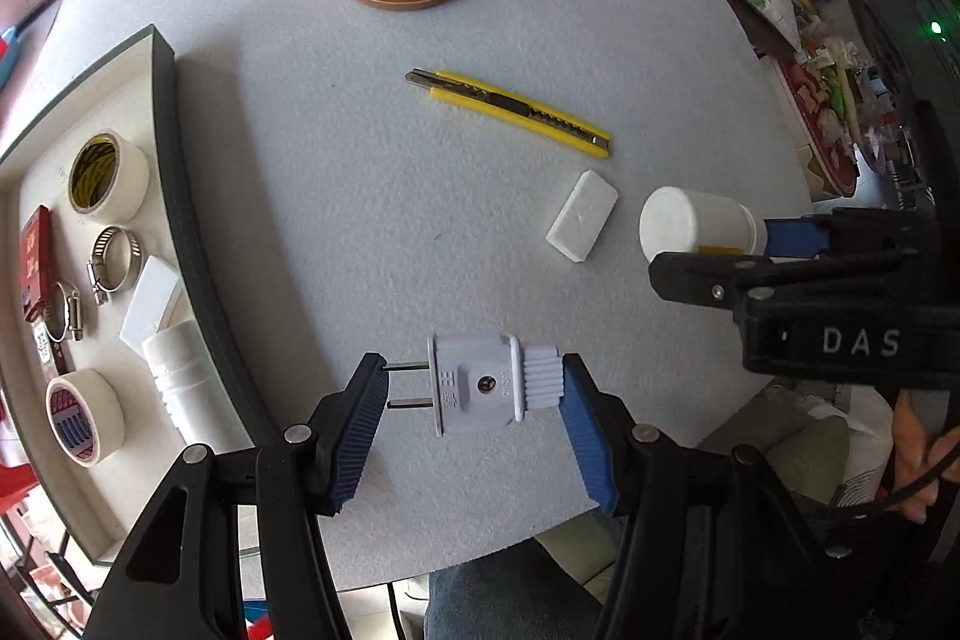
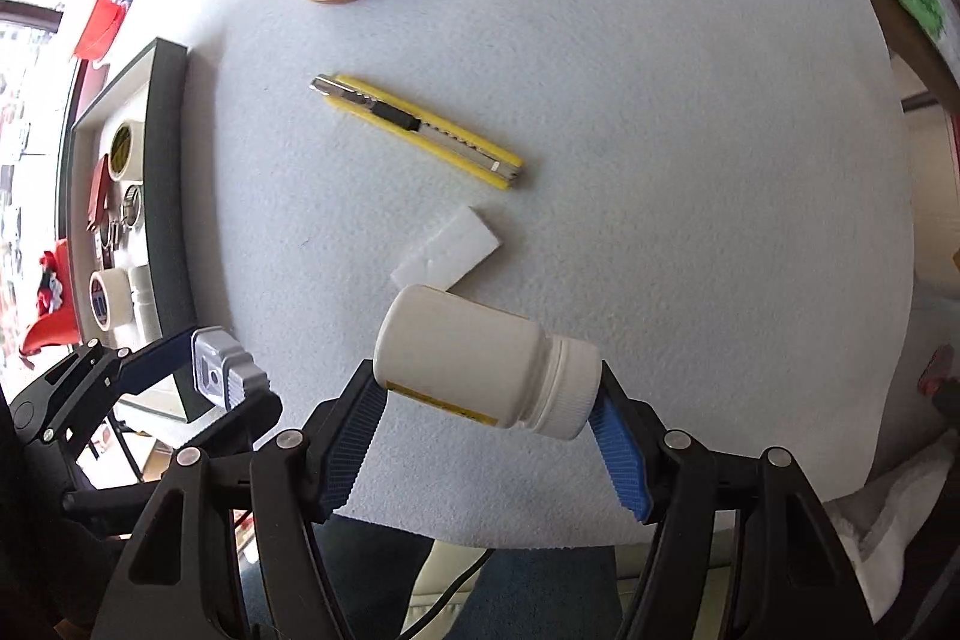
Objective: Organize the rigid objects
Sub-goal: 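Carry the white plug and white bottle over the white tray with both tools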
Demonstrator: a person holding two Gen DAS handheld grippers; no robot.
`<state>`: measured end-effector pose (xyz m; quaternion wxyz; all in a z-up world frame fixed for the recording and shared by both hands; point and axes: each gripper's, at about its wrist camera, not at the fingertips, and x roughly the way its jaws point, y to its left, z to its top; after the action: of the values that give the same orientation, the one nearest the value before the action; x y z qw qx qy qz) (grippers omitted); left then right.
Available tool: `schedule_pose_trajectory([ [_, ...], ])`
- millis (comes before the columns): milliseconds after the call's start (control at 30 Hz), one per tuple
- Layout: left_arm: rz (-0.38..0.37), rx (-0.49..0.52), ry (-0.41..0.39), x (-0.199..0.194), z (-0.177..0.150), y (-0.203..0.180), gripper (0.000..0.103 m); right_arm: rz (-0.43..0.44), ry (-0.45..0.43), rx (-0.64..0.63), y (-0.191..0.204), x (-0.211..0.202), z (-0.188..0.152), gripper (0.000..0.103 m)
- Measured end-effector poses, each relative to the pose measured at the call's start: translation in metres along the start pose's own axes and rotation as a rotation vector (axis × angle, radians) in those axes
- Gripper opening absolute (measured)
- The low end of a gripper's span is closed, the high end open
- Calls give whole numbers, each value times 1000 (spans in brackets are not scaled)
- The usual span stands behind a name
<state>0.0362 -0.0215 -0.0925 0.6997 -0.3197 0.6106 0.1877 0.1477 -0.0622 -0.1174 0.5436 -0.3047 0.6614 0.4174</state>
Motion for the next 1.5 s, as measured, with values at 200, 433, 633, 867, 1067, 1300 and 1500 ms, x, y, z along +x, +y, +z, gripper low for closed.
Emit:
schedule_pose_trajectory([
  [200,7,-45,-96,-28,-17,23,62,-27,-44,-64,23,-15,0,69],
  [433,67,-142,-211,-55,-32,53,62,-46,-80,-166,44,-37,4,69],
  [633,94,-234,-256,-67,-49,89,62,-50,-95,-230,69,-43,6,69],
  [867,120,-311,-266,-72,-71,120,62,-57,-109,-291,100,-43,8,69],
  [1067,116,-377,-274,-73,-81,141,62,-64,-120,-340,124,-48,14,69],
  [1300,117,-424,-278,-73,-89,155,62,-74,-110,-392,144,-46,18,69],
  [1500,126,-455,-281,-75,-93,166,62,-67,-105,-422,159,-44,21,69],
])
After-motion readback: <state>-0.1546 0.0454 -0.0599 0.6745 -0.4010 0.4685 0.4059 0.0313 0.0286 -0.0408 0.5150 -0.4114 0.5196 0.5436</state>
